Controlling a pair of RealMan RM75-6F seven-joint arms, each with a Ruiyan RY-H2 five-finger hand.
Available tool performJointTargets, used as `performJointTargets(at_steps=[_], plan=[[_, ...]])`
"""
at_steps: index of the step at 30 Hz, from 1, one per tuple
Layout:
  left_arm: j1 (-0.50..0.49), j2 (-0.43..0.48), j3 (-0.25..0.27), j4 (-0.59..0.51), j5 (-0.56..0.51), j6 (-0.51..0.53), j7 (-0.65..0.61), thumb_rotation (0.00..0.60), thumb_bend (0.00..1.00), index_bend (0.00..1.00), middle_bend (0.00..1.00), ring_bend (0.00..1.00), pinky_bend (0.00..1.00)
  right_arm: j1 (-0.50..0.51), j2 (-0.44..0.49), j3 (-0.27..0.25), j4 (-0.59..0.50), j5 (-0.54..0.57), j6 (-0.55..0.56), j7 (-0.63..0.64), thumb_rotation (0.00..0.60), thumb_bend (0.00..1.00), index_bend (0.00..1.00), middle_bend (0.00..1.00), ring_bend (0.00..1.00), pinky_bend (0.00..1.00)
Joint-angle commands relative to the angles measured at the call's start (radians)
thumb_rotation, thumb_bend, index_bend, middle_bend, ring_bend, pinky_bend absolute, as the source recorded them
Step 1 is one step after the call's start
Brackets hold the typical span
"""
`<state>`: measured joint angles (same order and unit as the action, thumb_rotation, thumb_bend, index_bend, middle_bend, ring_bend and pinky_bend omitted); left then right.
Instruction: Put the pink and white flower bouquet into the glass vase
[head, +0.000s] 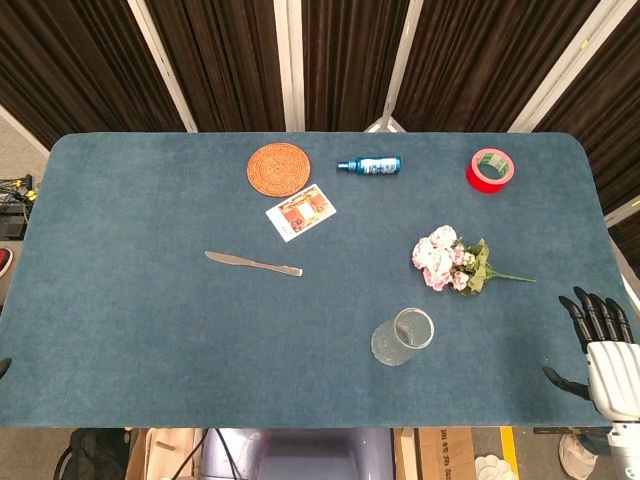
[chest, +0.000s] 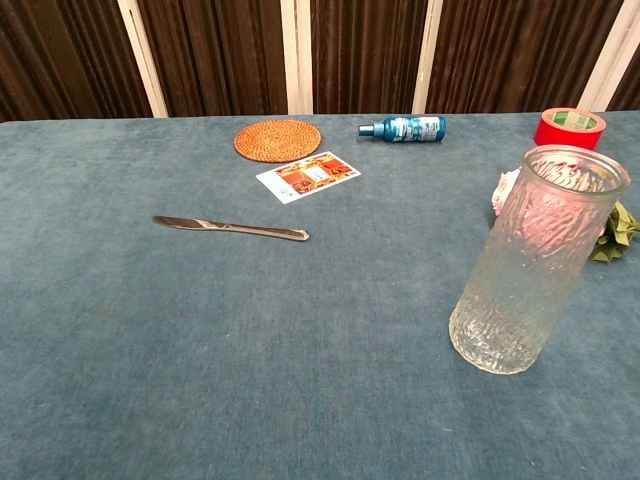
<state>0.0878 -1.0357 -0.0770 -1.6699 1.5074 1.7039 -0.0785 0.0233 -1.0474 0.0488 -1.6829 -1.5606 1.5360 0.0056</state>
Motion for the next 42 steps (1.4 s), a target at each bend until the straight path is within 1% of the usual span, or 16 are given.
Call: performJointTargets(at_steps=[1,6,11,14,18,23,26,33,38,42], plan=[[0.006,-0.001,-0.001,0.000,0.002,0.013,-0.009,0.600,0.21,0.08,0.00,0.00,0.05,0.009,0.002,0.000,0.000,0.007,-0.018,0.017,0.600,0.09,0.12,0.03,0.01,0.00],[0.009,-0.003,0.004,0.003,0.015,0.020,-0.009,0.600,0.21,0.08,0.00,0.00,0.05,0.037,0.001,0.006,0.004,0.021,-0.068,0.048,0.600,0.09,0.12,0.03,0.01,0.00],[0.011,-0.006,0.006,0.004,0.026,0.030,-0.006,0.600,0.21,0.08,0.00,0.00,0.05,0.120,0.021,0.023,0.018,0.055,-0.214,0.146,0.600,0.09,0.12,0.03,0.01,0.00],[0.009,-0.010,0.002,0.006,0.019,0.029,-0.002,0.600,0.21,0.08,0.00,0.00,0.05,0.176,0.024,0.055,0.042,0.104,-0.300,0.191,0.600,0.09,0.12,0.03,0.01,0.00],[0.004,-0.015,-0.002,0.003,0.012,0.020,0.011,0.600,0.21,0.08,0.00,0.00,0.05,0.239,0.010,0.093,0.064,0.175,-0.390,0.181,0.600,0.09,0.12,0.03,0.01,0.00],[0.002,-0.020,-0.001,0.000,0.016,0.019,0.030,0.600,0.21,0.08,0.00,0.00,0.05,0.340,0.002,0.136,0.078,0.280,-0.560,0.185,0.600,0.09,0.12,0.03,0.00,0.00],[0.007,-0.018,-0.002,-0.002,0.013,0.028,0.030,0.600,0.21,0.08,0.00,0.00,0.05,0.402,-0.020,0.162,0.108,0.348,-0.646,0.162,0.600,0.09,0.12,0.03,0.00,0.00],[0.009,-0.020,-0.010,-0.003,-0.003,0.031,0.039,0.600,0.21,0.08,0.00,0.00,0.05,0.513,-0.092,0.192,0.176,0.507,-0.772,0.079,0.600,0.08,0.12,0.04,0.00,0.00],[0.003,-0.026,-0.012,-0.007,-0.007,0.022,0.065,0.600,0.21,0.08,0.00,0.00,0.05,0.580,-0.147,0.193,0.244,0.606,-0.827,0.007,0.600,0.08,0.12,0.03,0.00,0.00],[0.000,-0.030,-0.012,-0.012,-0.008,0.017,0.081,0.600,0.21,0.08,0.00,0.00,0.05,0.612,-0.179,0.182,0.271,0.663,-0.858,-0.025,0.600,0.09,0.12,0.03,0.00,0.00]])
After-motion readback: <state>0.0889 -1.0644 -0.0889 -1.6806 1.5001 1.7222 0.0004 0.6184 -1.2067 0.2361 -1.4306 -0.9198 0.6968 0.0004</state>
